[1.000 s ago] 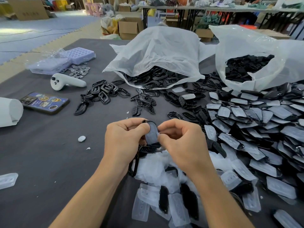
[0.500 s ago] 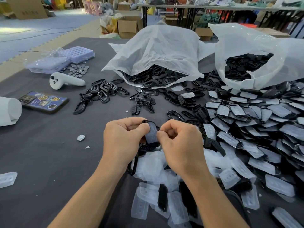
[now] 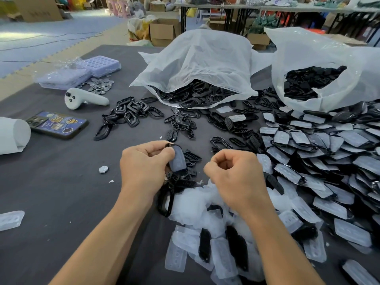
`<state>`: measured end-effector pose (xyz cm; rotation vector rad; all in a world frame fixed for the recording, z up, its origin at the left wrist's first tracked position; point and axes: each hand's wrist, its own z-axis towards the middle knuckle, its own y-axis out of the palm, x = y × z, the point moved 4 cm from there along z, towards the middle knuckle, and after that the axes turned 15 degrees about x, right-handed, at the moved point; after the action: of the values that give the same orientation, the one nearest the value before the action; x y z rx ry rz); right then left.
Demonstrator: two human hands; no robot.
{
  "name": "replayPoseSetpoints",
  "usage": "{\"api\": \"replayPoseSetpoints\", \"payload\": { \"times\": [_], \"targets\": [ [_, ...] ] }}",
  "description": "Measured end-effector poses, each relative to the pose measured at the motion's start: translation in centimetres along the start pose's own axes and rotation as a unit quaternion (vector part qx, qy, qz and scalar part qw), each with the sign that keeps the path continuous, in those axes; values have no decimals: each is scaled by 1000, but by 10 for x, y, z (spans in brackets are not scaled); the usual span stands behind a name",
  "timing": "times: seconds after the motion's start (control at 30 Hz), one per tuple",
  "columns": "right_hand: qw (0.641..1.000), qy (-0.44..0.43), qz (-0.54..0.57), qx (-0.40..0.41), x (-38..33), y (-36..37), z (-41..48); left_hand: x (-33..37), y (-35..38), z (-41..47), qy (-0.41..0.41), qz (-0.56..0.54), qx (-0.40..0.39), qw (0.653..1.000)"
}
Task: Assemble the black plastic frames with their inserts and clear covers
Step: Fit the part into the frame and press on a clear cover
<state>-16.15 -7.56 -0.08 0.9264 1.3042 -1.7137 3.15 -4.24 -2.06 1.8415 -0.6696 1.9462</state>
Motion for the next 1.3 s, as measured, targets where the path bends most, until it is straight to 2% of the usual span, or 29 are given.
{"api": "replayPoseSetpoints", "payload": {
  "times": [0.1,0.2,0.27,0.37,0.5,0.67,0.77,0.93,1.17,1.3],
  "targets": [
    [999,-13,-35,36,5,-1,4,-3,5,-6,-20,-23,-28,999],
    [999,-9,-21,45,4,4,1,-4,12,-13,-31,-36,-51,998],
    [999,10,26,25,3,9,-2,-2,13,-15,-39,-57,-60,996],
    [985,93,140,-28,1,18,-6,4,13,-20,-62,-110,-82,989],
    [979,110,168,-32,-1,18,-4,6,13,-23,-96,-141,-115,979],
    [992,69,108,11,5,9,0,7,12,-19,-80,-83,-151,982],
    [993,52,107,30,4,8,0,6,12,-18,-66,-64,-135,987],
    [984,79,160,-2,4,14,-2,5,12,-21,-32,-55,-118,991],
    [979,86,178,-50,6,17,0,5,13,-18,9,5,-175,984],
    [978,91,179,-51,7,19,1,5,11,-18,17,18,-142,990]
  ]
}}
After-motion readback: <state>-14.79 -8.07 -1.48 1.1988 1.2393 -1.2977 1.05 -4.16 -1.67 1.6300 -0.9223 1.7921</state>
